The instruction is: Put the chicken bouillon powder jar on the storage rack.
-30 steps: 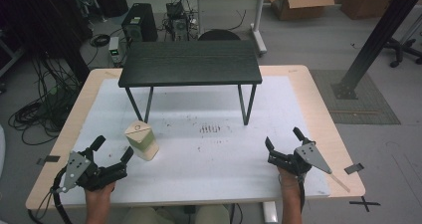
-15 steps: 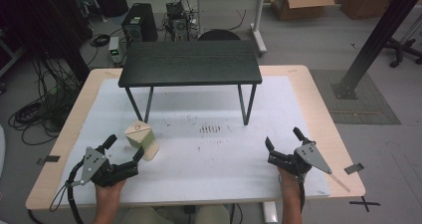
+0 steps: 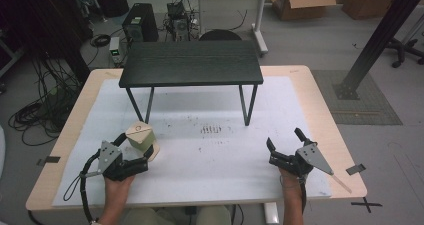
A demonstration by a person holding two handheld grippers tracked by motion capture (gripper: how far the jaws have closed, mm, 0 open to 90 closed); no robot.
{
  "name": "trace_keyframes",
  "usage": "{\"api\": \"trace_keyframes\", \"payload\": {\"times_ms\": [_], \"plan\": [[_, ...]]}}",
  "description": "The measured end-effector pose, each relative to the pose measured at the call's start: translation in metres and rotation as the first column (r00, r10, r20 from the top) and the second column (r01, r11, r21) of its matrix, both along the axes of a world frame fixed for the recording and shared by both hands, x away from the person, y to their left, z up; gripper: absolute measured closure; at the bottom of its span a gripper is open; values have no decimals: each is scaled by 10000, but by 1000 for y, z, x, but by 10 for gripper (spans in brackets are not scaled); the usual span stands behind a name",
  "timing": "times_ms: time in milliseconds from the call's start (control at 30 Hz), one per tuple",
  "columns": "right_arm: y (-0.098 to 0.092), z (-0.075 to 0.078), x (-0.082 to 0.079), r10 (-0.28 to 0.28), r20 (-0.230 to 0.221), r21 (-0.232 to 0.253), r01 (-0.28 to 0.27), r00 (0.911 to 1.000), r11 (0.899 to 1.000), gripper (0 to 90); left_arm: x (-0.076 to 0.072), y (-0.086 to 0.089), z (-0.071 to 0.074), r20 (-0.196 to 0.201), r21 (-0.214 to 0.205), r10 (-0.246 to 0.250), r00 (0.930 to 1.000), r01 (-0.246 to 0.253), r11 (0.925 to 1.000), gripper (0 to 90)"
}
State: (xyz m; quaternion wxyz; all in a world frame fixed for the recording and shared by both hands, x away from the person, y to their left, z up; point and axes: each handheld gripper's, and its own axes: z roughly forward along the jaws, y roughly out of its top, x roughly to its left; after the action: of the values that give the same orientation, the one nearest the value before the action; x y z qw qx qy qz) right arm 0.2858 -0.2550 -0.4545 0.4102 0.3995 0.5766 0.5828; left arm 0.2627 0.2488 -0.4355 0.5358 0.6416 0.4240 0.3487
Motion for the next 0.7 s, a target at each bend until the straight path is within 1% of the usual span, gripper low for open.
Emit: {"api": "trace_keyframes", "payload": {"times_ms": [33, 133, 167, 200, 333, 367, 400, 567, 667, 700], "plan": [[0, 0, 0, 0, 0, 0, 0, 10000, 10000, 0, 2, -1, 0, -34, 51, 27, 10000, -26, 10000, 5], [0, 0, 0, 1, -1, 5, -1, 10000, 10000, 0, 6, -5, -1, -212, 375, 39, 9998, -31, 9993, 10], [0, 0, 0, 3, 8, 1, -3, 10000, 10000, 0, 7, -7, -1, -230, 518, 56, 9997, -44, 9986, 12], [0, 0, 0, 0, 8, 9, -1, 10000, 10000, 0, 8, -8, -2, -252, 574, 92, 9996, -77, 9983, 12], [0, 0, 0, 6, 13, 11, -6, 10000, 10000, 0, 12, -8, -6, -490, 604, 262, 9985, -232, 9979, 13], [0, 0, 0, 6, 13, 11, -6, 10000, 10000, 0, 12, -8, -6, -490, 604, 262, 9985, -232, 9979, 13], [0, 0, 0, 10, 12, 17, -10, 10000, 10000, 0, 13, -8, -8, -608, 642, 288, 9977, -249, 9976, 13], [0, 0, 0, 14, 12, 20, -14, 10000, 10000, 0, 15, -8, -10, -734, 677, 387, 9966, -338, 9971, 22], [0, 0, 0, 14, 8, 20, -14, 10000, 10000, 0, 17, -8, -9, -884, 714, 349, 9955, -286, 9970, 40], [0, 0, 0, 12, 10, 24, -12, 10000, 10000, 0, 18, -9, -9, -997, 796, 250, 9947, -170, 9967, 50]]}}
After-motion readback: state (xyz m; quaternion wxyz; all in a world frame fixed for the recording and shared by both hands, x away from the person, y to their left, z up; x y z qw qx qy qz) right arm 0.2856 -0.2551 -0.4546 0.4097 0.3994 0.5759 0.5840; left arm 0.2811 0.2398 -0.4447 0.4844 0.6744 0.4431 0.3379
